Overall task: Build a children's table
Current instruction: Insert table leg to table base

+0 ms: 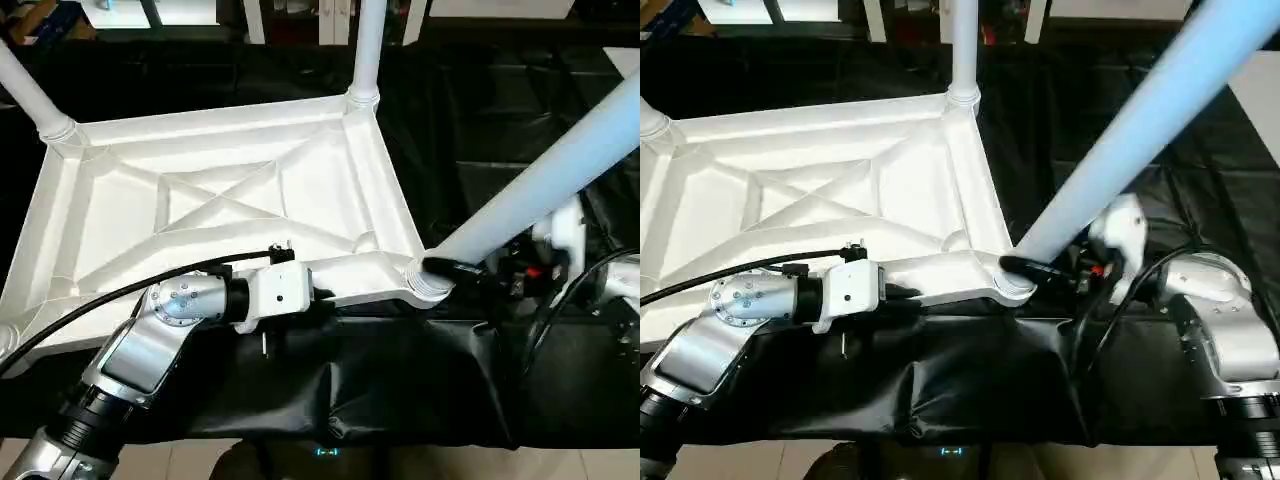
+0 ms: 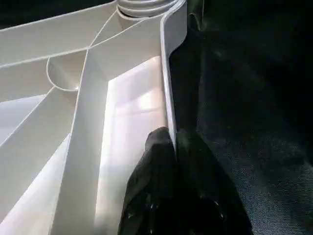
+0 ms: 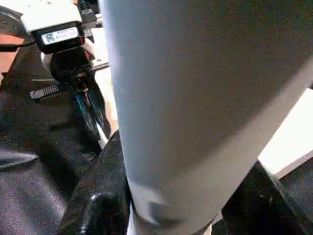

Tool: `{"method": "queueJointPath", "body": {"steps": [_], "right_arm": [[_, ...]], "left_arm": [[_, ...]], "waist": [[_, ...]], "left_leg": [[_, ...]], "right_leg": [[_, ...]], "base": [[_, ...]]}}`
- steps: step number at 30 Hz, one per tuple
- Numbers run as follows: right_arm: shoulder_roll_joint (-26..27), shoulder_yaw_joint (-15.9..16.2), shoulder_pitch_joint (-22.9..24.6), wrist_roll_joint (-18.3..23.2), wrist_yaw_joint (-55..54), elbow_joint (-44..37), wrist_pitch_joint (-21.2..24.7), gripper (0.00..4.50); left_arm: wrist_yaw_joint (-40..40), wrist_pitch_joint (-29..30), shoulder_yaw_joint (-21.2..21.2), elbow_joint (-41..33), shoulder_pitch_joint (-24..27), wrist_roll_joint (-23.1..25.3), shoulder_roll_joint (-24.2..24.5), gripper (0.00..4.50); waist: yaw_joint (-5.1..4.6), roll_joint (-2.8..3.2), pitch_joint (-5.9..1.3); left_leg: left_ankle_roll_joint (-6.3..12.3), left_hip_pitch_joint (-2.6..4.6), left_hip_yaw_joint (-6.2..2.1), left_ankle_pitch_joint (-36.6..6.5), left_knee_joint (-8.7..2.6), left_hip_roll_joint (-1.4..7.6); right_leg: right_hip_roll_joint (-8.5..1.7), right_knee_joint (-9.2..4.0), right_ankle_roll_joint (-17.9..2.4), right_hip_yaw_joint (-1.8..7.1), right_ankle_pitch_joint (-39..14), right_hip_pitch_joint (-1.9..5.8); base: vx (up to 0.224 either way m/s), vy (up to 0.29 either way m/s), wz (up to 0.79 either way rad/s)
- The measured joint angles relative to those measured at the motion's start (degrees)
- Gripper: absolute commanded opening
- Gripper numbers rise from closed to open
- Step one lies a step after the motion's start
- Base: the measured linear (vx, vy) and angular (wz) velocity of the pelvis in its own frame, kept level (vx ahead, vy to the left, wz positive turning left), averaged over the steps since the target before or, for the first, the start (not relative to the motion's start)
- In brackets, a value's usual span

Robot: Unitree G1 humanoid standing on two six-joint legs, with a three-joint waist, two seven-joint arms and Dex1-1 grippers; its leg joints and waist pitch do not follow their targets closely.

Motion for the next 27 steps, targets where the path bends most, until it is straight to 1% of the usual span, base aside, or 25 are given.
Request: {"method": "queueJointPath", "body": {"steps": [2, 6, 10, 12, 15, 18, 23, 25, 27], "right_arm": [[0.06, 0.21, 0.11, -0.34, -0.01, 0.08, -0.77, 1.84], [-0.01, 0.80, 0.40, -1.98, 0.59, 0.22, -3.71, 1.84], [-0.14, 1.27, 0.67, -2.34, 0.96, 0.10, -4.18, 1.84], [-0.37, 1.41, 0.68, -2.20, 1.45, -0.04, -3.60, 1.84], [-0.51, 1.44, 0.51, -1.37, 2.34, 0.04, -1.53, 1.84], [0.01, 1.69, -0.79, -0.66, 3.52, 1.58, 0.10, 1.84], [0.90, 1.96, -2.44, 0.12, 4.39, 3.94, 2.86, 1.84], [2.60, 1.97, -4.34, 0.35, 4.66, 6.20, 4.92, 1.84], [3.63, 1.98, -5.20, 0.38, 4.53, 7.44, 5.68, 1.84]], "left_arm": [[-0.02, 0.00, -0.02, -0.02, 0.08, 0.06, -0.05, 0.00], [-0.01, 0.01, -0.04, -0.05, 0.26, 0.26, -0.19, 0.00], [-0.05, 0.02, -0.08, -0.05, 0.38, 0.28, -0.30, 0.00], [-0.10, 0.01, -0.10, -0.04, 0.42, 0.28, -0.34, 0.00], [-0.39, 0.02, -0.36, -0.01, 0.47, 0.28, -0.36, 0.00], [-0.66, 0.02, -0.50, 0.25, 0.51, 0.28, -0.38, 0.00], [-0.79, 0.09, -0.53, 0.60, 0.66, 0.31, -0.25, 0.00], [-0.90, 0.27, -0.50, 0.66, 0.82, 0.35, -0.08, 0.00], [-0.81, 0.37, -0.44, 0.86, 0.86, 0.39, -0.02, 0.00]], "waist": [[-0.06, -0.08, -0.15], [-0.06, -0.14, -0.39], [0.01, -0.22, -0.63], [0.10, -0.22, -0.71], [0.17, -0.37, -0.94], [0.17, -0.46, -1.10], [0.14, -0.78, -1.59], [-0.08, -0.95, -1.70], [-0.17, -1.08, -1.77]], "left_leg": [[0.00, 0.00, 0.01, 0.00, 0.00, 0.00], [0.01, -0.01, 0.02, -0.01, 0.00, 0.00], [0.02, -0.01, 0.02, -0.02, 0.01, 0.01], [0.03, -0.01, 0.02, -0.02, 0.02, 0.01], [0.04, 0.04, 0.01, -0.03, 0.03, 0.01], [0.03, 0.07, 0.00, -0.03, 0.11, 0.02], [0.02, 0.13, 0.01, -0.04, 0.11, 0.02], [0.02, 0.18, 0.01, -0.03, 0.11, 0.05], [0.01, 0.31, 0.01, -0.03, 0.11, 0.10]], "right_leg": [[0.00, 0.00, 0.00, 0.01, 0.00, 0.00], [0.00, -0.01, 0.00, 0.00, 0.00, 0.00], [0.01, -0.01, 0.00, 0.00, 0.00, 0.01], [0.01, -0.01, 0.00, 0.00, 0.00, 0.03], [0.01, -0.01, -0.01, -0.01, 0.00, 0.08], [0.01, 0.00, -0.04, -0.01, 0.02, 0.13], [0.02, -0.01, -0.06, 0.01, 0.03, 0.18], [0.06, 0.00, -0.11, 0.01, 0.07, 0.18], [0.10, 0.00, -0.16, 0.01, 0.10, 0.26]], "base": [[0.000, 0.000, 0.00], [0.000, 0.000, 0.00], [0.000, 0.000, 0.00], [0.000, 0.000, 0.00], [0.000, 0.000, 0.00], [0.000, 0.000, 0.00], [0.000, 0.000, 0.00], [0.000, 0.000, 0.00], [0.000, 0.000, 0.00]]}}
